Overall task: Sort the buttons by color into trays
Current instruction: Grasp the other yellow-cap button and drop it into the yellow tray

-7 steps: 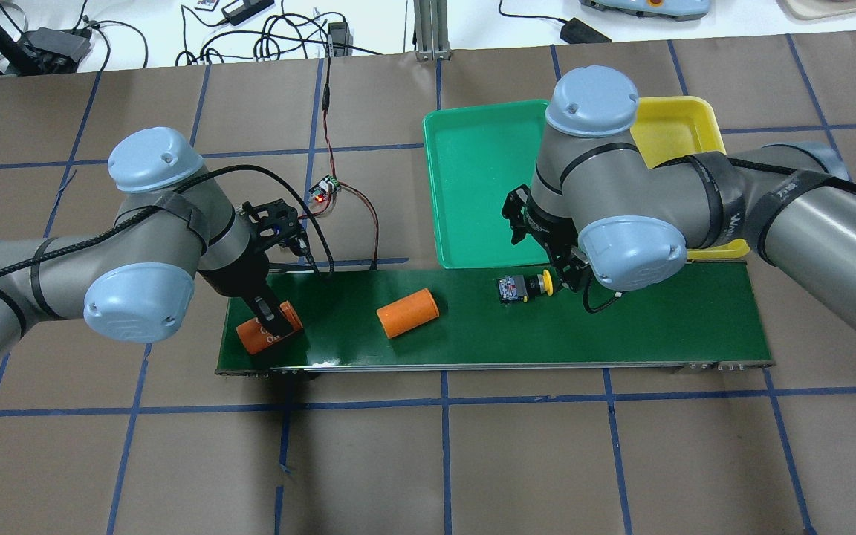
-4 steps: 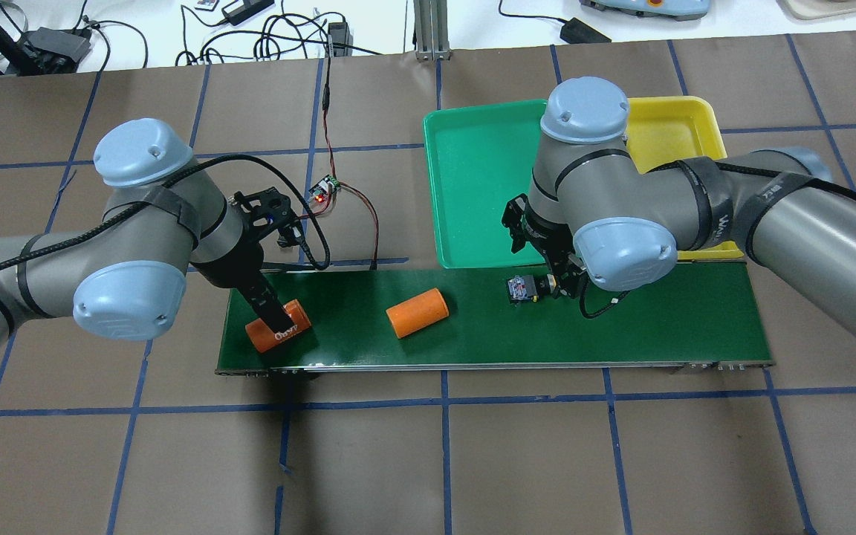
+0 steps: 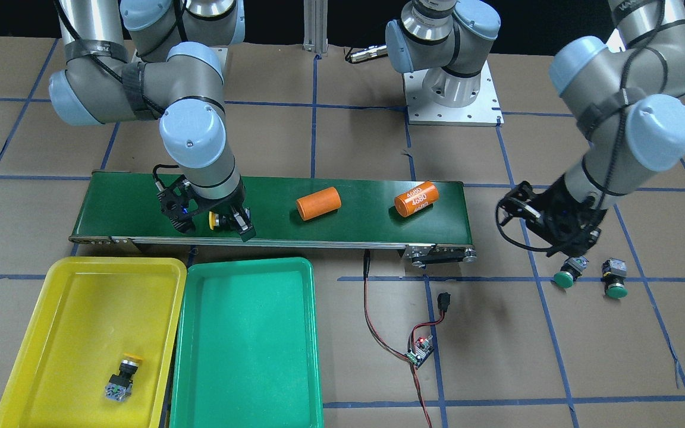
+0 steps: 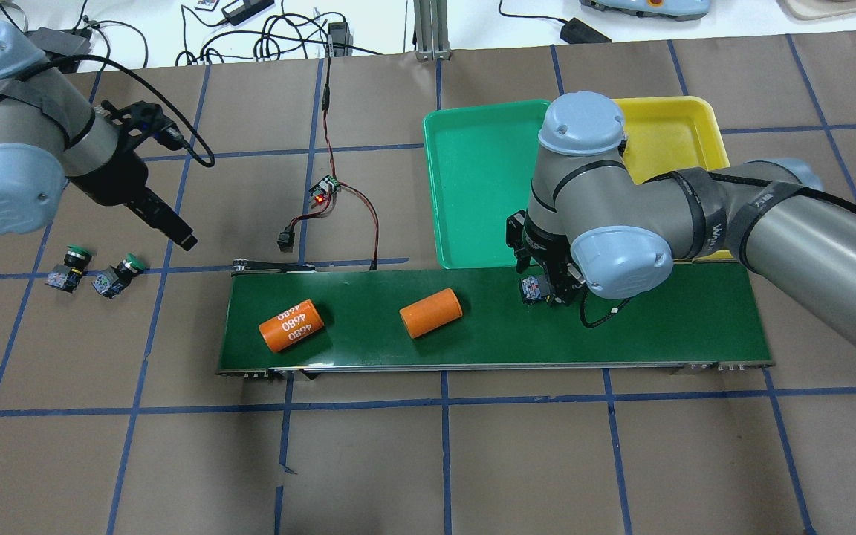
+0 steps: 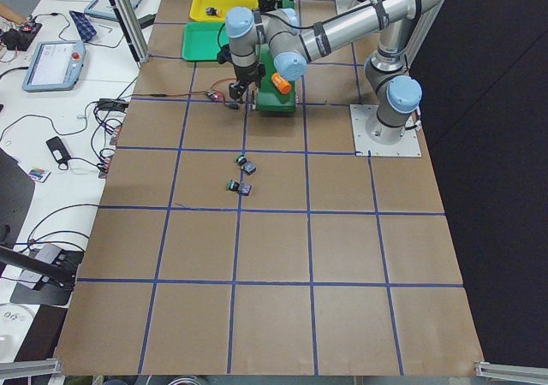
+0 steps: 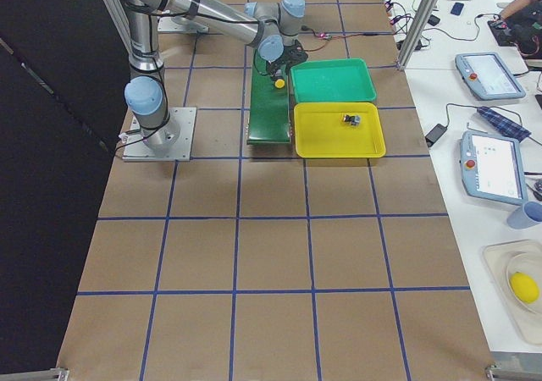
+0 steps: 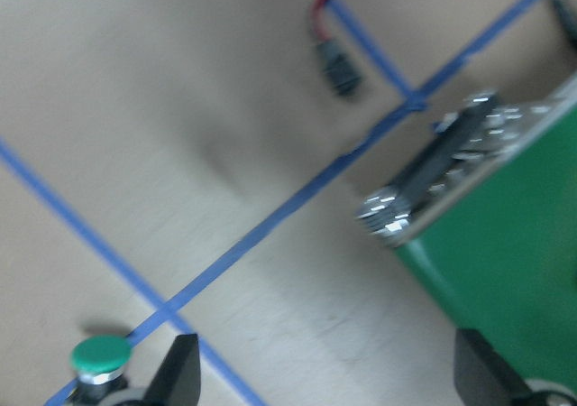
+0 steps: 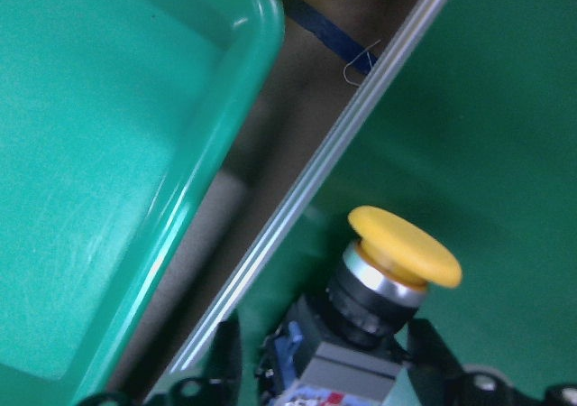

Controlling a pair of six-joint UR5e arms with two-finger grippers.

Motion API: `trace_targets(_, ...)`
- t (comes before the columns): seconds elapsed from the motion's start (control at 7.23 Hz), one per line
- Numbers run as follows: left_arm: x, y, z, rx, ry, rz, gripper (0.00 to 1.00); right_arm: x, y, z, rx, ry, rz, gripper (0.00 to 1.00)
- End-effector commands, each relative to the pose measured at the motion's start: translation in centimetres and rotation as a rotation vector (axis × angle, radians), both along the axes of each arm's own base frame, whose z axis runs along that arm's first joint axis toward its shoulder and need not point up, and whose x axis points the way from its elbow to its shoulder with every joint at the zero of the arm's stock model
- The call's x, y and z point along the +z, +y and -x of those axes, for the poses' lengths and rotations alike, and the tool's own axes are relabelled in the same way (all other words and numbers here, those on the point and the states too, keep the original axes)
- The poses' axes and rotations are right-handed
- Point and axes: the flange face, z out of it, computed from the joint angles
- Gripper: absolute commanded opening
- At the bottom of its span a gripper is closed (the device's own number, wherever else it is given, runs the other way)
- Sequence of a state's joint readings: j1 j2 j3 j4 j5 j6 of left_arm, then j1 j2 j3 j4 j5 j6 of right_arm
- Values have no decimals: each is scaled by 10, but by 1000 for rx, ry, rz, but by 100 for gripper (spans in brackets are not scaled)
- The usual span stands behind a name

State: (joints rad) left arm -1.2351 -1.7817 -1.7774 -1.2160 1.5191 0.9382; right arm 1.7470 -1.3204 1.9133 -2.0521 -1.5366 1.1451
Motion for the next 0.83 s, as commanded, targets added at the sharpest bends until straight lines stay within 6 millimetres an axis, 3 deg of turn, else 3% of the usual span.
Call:
trace_targets(0.0, -41, -29, -59, 283, -50, 24, 100, 4, -3, 1, 54, -6, 10, 0)
trace_targets(0.28, -63, -41, -84, 472, -122, 27, 100, 18, -14, 8, 93, -5, 45, 0)
trace_targets(0.41, -69, -41, -103, 558, -130, 22, 100, 40, -35, 24, 137, -13, 83, 0)
trace_targets(0.55, -78, -33, -108, 586, -127, 0, 100, 45, -67, 66, 168, -32, 85, 0)
trace_targets(0.69, -77, -32, -112, 633, -128, -2, 100, 43, -112, 118, 296, -26, 115, 0)
